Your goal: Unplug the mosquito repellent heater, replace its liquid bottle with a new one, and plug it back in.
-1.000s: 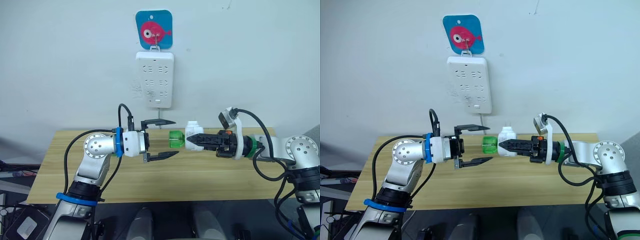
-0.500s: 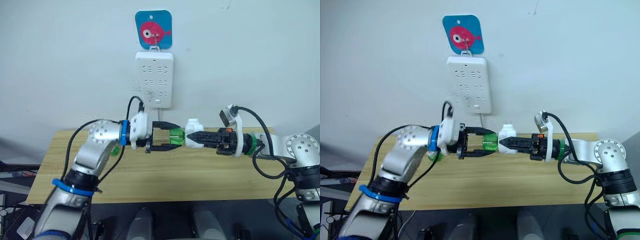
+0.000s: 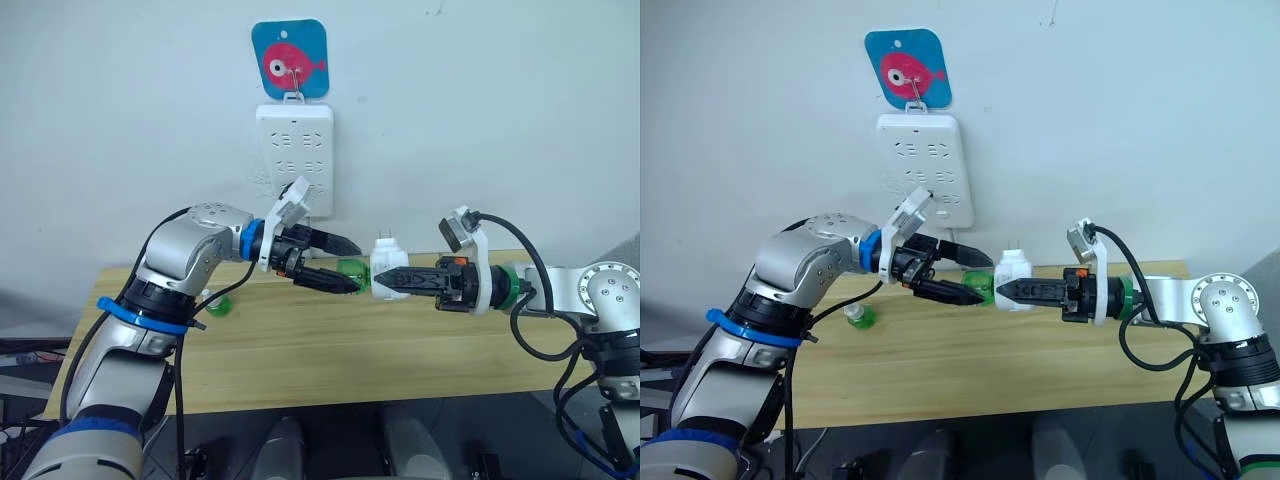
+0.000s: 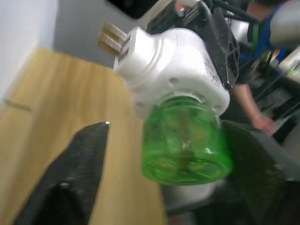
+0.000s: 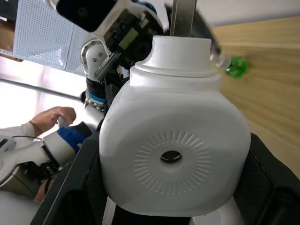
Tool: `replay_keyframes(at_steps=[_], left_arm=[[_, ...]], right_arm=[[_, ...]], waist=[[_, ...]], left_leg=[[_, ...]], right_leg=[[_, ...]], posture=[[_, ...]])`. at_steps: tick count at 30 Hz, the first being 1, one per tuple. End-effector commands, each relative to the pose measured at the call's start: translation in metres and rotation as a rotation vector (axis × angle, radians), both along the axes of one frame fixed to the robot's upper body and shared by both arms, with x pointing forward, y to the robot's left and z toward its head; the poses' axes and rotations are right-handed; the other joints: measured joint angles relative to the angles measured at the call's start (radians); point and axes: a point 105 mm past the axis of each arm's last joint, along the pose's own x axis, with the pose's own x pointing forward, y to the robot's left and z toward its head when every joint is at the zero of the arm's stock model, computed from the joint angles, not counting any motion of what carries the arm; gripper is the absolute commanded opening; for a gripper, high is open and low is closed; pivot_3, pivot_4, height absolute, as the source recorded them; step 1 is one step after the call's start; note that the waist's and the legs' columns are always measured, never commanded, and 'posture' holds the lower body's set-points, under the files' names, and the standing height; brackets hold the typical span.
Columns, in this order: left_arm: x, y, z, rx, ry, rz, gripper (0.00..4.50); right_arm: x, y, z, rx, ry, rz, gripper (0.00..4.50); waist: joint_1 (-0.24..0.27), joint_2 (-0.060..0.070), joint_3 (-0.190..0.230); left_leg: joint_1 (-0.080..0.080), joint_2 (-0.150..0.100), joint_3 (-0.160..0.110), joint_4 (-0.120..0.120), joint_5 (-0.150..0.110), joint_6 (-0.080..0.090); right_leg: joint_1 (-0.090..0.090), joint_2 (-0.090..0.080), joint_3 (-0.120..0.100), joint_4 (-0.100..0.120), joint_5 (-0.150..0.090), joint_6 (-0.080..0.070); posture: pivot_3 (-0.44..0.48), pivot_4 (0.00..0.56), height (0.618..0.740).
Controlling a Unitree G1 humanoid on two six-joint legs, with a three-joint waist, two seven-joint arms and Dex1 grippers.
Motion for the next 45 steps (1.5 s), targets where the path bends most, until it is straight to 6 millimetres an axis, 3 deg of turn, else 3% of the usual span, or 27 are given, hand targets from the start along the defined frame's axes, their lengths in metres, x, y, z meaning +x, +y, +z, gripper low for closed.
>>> replay_keyframes(at_steps=[1,6,10,15,20,23,27,29,33,37,38,40,45], left_arm=[[0.001,0.013,0.002,-0.007,-0.292,0.038,4.50],[-0.010,0.023,-0.015,-0.082,-0.554,0.041,4.50],[-0.013,0.021,-0.012,-0.205,-0.823,0.081,4.50],[-0.018,0.011,-0.007,-0.302,-0.927,0.100,4.50],[-0.024,0.008,-0.014,-0.301,-0.912,0.074,4.50],[-0.024,0.005,-0.017,-0.292,-0.886,0.063,3.91],[-0.023,0.003,-0.016,-0.281,-0.862,0.052,2.69],[-0.024,0.002,-0.016,-0.257,-0.814,0.022,2.22],[-0.023,-0.002,-0.016,-0.141,-0.552,-0.009,2.21],[-0.009,0.002,-0.002,0.038,0.163,0.078,2.21],[-0.010,0.005,0.000,0.074,0.250,0.061,2.21],[-0.004,0.009,0.002,0.113,0.345,0.084,2.21],[-0.004,0.010,-0.003,0.155,0.324,0.060,2.21]], right_arm=[[-0.007,0.000,0.016,0.073,-0.015,0.036,3.01],[-0.001,-0.002,0.017,0.081,-0.010,0.004,3.01],[-0.001,-0.001,0.018,0.082,-0.016,0.002,3.01],[-0.001,0.000,0.018,0.078,-0.020,0.001,3.01],[0.002,-0.002,0.020,0.075,-0.019,-0.003,3.01],[0.003,-0.002,0.021,0.074,-0.020,-0.004,3.01],[0.004,-0.001,0.021,0.074,-0.021,-0.003,3.01],[0.004,-0.001,0.021,0.074,-0.023,-0.004,3.01],[0.002,-0.002,0.020,0.066,-0.023,-0.007,3.01],[-0.003,-0.001,0.017,0.046,-0.025,0.011,3.01],[-0.003,0.000,0.017,0.044,-0.026,0.015,3.01],[-0.004,0.001,0.016,0.044,-0.026,0.018,3.01],[-0.005,0.000,0.015,0.045,-0.024,0.017,3.01]], waist=[[0.004,0.000,0.000],[0.021,0.000,0.000],[0.038,0.000,0.000],[0.044,0.000,0.000],[0.039,0.000,0.000],[0.036,0.000,0.000],[0.029,0.000,0.000],[0.027,0.000,0.000],[0.019,0.000,0.000],[0.018,0.000,0.001],[0.015,0.000,0.001],[0.004,0.001,0.001],[-0.013,0.003,0.003]], left_leg=[[0.000,0.000,0.001,0.000,0.000,0.000],[0.000,0.000,0.001,0.000,-0.002,0.004],[-0.001,0.000,0.000,0.002,-0.002,0.004],[-0.001,-0.001,0.000,0.002,-0.002,0.004],[-0.001,-0.001,0.000,0.002,-0.002,0.004],[-0.001,-0.002,0.000,0.002,-0.002,0.004],[-0.001,-0.002,0.000,0.002,-0.002,0.004],[-0.001,-0.002,0.000,0.002,-0.002,0.004],[-0.001,-0.002,0.000,0.002,-0.002,0.004],[-0.002,-0.002,-0.003,0.002,-0.002,0.005],[-0.002,-0.002,-0.004,0.002,-0.002,0.005],[-0.001,-0.003,-0.003,0.001,-0.002,0.005],[-0.001,-0.001,-0.003,0.000,-0.001,0.003]], right_leg=[[0.000,0.000,0.001,0.000,0.000,0.000],[0.000,0.000,0.001,0.000,0.000,0.000],[0.000,-0.002,0.001,0.000,0.001,0.001],[0.000,-0.002,0.001,0.000,0.001,0.002],[0.000,-0.002,0.001,0.000,0.001,0.002],[0.000,-0.001,0.001,0.001,0.001,0.002],[0.000,-0.001,0.000,0.001,0.001,0.001],[0.000,-0.001,0.000,0.001,0.001,0.001],[0.000,-0.001,0.000,0.001,0.001,0.001],[0.000,0.000,-0.002,0.001,0.001,0.002],[0.001,0.000,-0.003,0.002,0.001,0.002],[0.001,0.000,-0.003,0.001,0.001,0.002],[0.000,0.001,-0.004,0.001,0.000,0.001]], posture=[[-0.060,0.205,0.740],[-0.059,0.205,0.740],[-0.059,0.205,0.740],[-0.062,0.207,0.740],[-0.062,0.204,0.740],[-0.063,0.205,0.740],[-0.065,0.205,0.740],[-0.065,0.205,0.740],[-0.068,0.207,0.740],[-0.060,0.206,0.740],[-0.061,0.206,0.740],[-0.061,0.205,0.740],[-0.064,0.206,0.740]])
